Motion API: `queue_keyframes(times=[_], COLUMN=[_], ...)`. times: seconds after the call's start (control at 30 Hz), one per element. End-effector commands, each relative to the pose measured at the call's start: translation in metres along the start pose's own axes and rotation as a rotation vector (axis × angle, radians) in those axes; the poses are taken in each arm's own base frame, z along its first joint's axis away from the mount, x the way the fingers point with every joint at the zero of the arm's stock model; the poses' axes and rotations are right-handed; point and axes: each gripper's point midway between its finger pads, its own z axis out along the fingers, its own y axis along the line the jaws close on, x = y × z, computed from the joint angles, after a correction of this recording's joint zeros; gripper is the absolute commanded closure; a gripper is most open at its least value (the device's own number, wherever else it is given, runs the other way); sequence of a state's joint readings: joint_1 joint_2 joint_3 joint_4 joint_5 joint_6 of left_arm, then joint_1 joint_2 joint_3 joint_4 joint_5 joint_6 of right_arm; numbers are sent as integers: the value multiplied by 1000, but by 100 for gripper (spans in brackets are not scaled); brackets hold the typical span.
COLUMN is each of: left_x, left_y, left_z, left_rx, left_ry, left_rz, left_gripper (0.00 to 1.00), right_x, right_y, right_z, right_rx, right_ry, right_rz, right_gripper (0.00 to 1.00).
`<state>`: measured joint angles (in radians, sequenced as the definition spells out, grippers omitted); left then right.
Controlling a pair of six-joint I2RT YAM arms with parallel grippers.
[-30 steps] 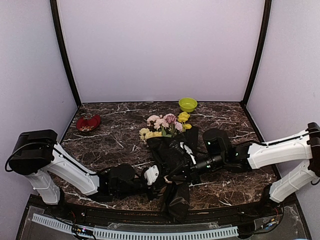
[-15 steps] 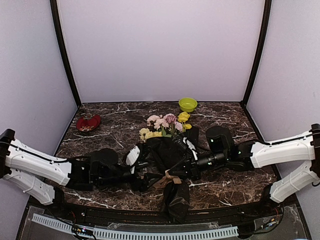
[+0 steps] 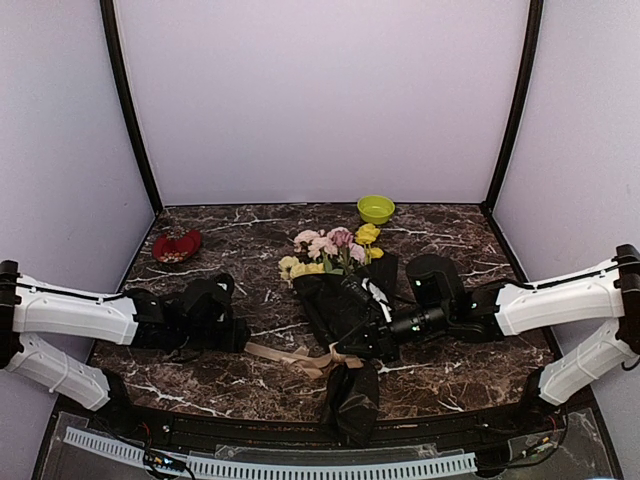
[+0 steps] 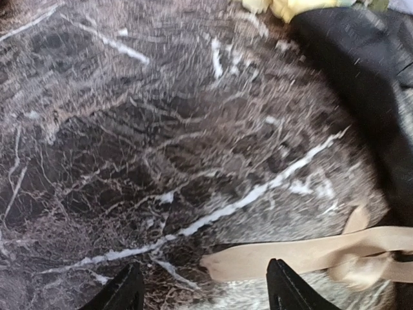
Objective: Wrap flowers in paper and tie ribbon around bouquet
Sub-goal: Cross the half-tied ribbon over the folded bouquet.
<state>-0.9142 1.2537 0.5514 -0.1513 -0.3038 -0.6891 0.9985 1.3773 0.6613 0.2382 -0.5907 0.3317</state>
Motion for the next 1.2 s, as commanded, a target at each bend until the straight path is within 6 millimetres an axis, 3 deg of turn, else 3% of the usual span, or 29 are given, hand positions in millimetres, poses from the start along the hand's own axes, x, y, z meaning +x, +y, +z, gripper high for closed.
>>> queue_keyframes(times=[0.0, 0.17, 0.3, 0.4, 0.47, 0.63, 0.77, 0.9, 1.03, 1.17], left_x=[16, 19, 22, 22, 21, 6, -30, -60, -51, -31], left_y=[6, -4, -10, -20, -21, -22, -60, -131, -189, -221], left_z=[14, 26, 28, 28, 28, 14, -22, -92, -155, -183], left_rx=[-33, -17, 3, 54, 63, 65, 219, 455, 727, 901], left_ry=[58, 95, 124, 129, 124, 73, -89, -306, -395, -379], left_rz=[61, 92, 101, 129, 140, 132, 198, 400, 585, 687], left_gripper=[35, 45, 60, 78, 98, 100, 100, 100, 100, 100], right_x=[-14, -16, -16, -16, -17, -20, -23, -29, -43, -51], right_y=[6, 6, 7, 6, 6, 8, 3, -4, -11, -23], right_z=[-1, -2, -3, -3, -4, -7, -6, -7, -16, -24], right_rx=[-23, -20, -18, -10, -8, -7, 23, 67, 88, 116], right_ry=[-31, -38, -36, -34, -35, -45, -45, -50, -87, -113], right_rz=[-12, -10, -12, -14, -17, -20, -12, -5, -5, 6], right_gripper=[100, 100, 100, 100, 100, 100, 100, 100, 100, 100])
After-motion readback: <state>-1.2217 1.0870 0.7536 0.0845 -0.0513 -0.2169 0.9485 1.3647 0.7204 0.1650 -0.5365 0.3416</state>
